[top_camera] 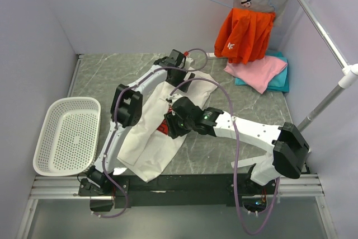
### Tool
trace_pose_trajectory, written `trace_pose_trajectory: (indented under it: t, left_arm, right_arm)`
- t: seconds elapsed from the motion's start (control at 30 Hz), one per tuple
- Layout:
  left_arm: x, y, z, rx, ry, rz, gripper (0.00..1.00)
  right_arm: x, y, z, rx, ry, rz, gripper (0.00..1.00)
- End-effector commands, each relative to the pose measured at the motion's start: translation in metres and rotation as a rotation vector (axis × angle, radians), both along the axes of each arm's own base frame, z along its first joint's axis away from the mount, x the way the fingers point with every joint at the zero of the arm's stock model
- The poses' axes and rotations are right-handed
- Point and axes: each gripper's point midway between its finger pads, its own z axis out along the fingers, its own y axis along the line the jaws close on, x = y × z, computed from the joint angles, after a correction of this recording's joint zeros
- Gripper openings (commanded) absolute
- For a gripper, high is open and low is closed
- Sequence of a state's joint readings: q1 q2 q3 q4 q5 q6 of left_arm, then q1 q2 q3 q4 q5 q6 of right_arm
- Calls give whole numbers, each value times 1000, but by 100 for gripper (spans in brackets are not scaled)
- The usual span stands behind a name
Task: Fold and stack the t-shirts
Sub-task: Rotate the tshirt 90 degrees
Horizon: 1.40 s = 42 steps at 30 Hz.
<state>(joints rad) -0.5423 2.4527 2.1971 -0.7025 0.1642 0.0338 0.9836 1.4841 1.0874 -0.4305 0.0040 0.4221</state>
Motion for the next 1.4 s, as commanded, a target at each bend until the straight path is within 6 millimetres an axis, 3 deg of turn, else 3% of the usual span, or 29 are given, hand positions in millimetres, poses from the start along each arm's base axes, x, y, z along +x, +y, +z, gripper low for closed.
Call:
trace_pose_trajectory:
  t: [0.0,0.13,0.27,0.4,0.43,0.47,0.57,0.7,0.97,1.1,1.2,1.37]
  left_arm:
    - [15,40,-45,219,15,106,99]
    - [24,66,-84,381,7,163,99]
    - [37,85,-97,413,-9,233,99]
    - [75,100,-83,236,-21,419,97]
    - [87,117,-77,183,-13,469,97]
    - [100,120,-70,118,-32,502,97]
    - [124,139,-50,-34,-31,604,97]
    - [142,157,-34,-94,-71,659,97]
    - [137,152,-37,-146,-35,665,97]
    - [137,151,-29,-165,-38,677,97]
    - [136,149,-25,-176,-38,668,97]
    - [135,152,-26,-167,-39,677,97]
  right_arm:
    - [-2,9,11,53,4,31,54]
    - [-4,13,7,55,15,53,54]
    - [-7,17,2,37,37,92,54]
    - [-14,23,-7,31,83,140,54]
    - [-22,27,-12,39,121,180,54]
    - [-26,29,-14,43,140,202,54]
    - [-41,35,-24,45,204,265,54]
    - [-50,41,-32,54,237,299,54]
    - [-20,46,-40,-41,122,230,55]
    - [2,42,-56,-172,29,193,55]
    - [3,39,-66,-240,-15,180,54]
    - [3,53,-69,-234,-53,178,54]
